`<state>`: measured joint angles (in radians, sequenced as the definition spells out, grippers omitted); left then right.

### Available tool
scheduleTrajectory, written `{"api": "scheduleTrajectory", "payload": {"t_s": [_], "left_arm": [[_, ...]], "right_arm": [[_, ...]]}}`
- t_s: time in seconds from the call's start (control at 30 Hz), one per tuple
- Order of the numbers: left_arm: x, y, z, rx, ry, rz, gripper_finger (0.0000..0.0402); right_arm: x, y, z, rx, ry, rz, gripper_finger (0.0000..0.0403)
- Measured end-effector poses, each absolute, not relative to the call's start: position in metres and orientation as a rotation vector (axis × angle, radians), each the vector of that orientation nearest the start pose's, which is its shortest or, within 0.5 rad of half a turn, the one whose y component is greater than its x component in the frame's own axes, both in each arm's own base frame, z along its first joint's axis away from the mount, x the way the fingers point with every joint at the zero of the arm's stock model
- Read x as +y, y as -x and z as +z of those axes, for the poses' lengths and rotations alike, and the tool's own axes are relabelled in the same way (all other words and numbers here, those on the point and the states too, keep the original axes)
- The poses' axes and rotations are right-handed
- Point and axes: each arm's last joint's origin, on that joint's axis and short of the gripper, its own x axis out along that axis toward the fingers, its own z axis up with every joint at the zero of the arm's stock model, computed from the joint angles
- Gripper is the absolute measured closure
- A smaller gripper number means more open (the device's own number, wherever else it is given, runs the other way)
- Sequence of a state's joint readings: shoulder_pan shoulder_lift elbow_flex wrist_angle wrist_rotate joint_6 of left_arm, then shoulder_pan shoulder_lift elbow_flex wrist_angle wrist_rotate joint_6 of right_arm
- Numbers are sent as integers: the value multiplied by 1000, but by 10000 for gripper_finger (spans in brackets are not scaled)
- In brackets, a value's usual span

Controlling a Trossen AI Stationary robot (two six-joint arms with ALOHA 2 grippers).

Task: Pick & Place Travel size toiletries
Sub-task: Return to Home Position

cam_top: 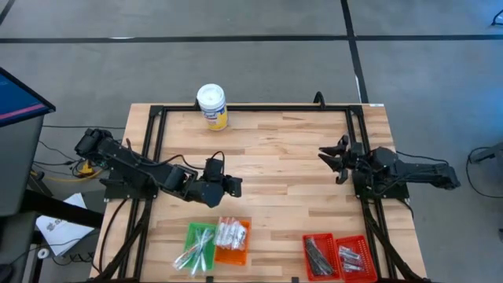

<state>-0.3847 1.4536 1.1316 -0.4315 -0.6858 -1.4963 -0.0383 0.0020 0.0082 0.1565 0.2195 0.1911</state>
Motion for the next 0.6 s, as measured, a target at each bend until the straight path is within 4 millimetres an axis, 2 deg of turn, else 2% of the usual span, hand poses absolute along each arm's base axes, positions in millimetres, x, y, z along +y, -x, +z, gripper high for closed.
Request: {"api": "scheduleTrajectory", "payload": {"t_s": [0.6], "left_arm": [[-92,-292,285,238,1016,723,401]], "right_arm": [[-10,-96,177,-155,-279,-240,285]]}}
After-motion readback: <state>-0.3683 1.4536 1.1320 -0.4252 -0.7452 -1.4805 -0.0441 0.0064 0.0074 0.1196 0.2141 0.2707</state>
